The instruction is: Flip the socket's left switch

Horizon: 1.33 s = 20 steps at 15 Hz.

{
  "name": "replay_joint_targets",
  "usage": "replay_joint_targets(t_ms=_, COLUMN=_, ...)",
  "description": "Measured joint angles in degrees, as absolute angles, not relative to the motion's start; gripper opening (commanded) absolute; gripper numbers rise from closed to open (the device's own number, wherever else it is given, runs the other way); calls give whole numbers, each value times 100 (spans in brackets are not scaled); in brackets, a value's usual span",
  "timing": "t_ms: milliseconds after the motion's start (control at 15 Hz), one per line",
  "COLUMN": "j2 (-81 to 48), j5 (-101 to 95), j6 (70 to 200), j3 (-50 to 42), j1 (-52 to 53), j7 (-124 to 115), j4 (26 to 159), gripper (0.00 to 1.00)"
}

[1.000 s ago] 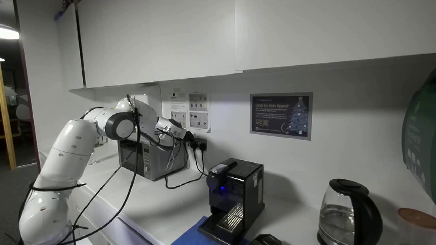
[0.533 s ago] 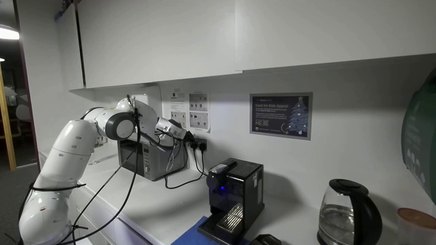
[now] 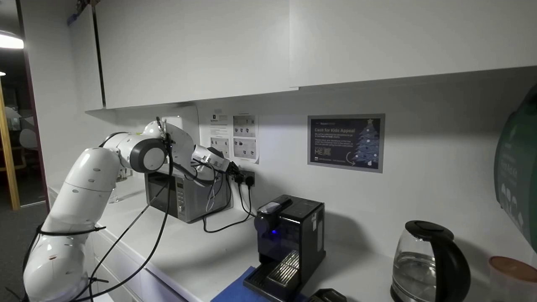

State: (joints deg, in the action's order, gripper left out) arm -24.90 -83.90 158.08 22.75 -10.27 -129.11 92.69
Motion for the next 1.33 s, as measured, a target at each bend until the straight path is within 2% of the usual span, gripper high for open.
replay_joint_targets(t_ms=1333, j2=-2479, j5=-8466, j6=15785, j3=2302, j1=-975, j7=-12687, j4=9207, gripper=0)
